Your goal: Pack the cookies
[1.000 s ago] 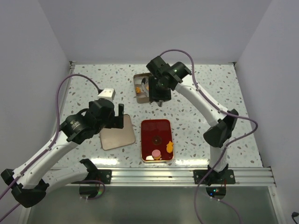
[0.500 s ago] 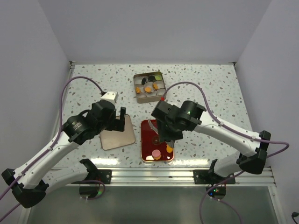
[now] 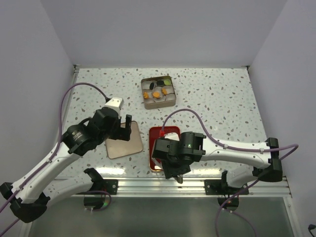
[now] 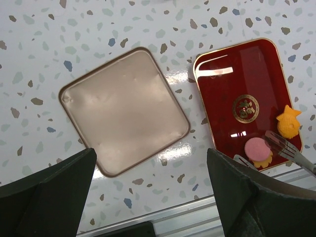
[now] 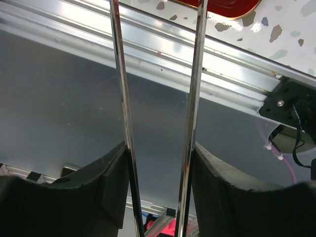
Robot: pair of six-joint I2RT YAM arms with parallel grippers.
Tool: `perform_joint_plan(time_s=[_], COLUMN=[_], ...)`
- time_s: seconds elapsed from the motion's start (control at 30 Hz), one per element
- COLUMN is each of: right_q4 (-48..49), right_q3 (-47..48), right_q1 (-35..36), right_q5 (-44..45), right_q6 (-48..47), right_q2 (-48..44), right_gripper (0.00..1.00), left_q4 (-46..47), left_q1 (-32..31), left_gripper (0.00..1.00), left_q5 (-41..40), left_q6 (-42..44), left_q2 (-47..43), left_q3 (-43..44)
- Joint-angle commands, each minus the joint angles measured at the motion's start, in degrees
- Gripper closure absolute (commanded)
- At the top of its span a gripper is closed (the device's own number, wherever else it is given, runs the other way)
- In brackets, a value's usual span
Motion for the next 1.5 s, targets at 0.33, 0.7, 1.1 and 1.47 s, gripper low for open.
perform_joint_plan(time_s=[0.33,0.7,1.1,1.47], right_q4=[-4.3,-3.3,-4.0,-4.8], right_q3=[-0.9,-3.2,-2.6,-3.7], right_q1=[2.2,2.1,2.1,2.1], right_q5=[2.7,1.7,1.6,1.7], right_q6=[6.8,6.4,6.1,6.3], right_q2=[0.9,1.9,2.5,3.4], right_gripper=[0.50,0.50,0.50,0.51], left_q4=[-1.7,-1.2,-0.9,0.2], left_q1=[-0.1,-0.1,-0.1,-0.1], left_gripper=[0.00,0.00,0.00,0.00], left_q5=[-0.1,0.2,0.2,0.2], left_q6=[-0.2,-0.4,-0.1,0.2], left_q2=[-3.6,-3.1,-2.5,-2.0], left_q3=[-0.8,-0.9,-1.0,-1.4])
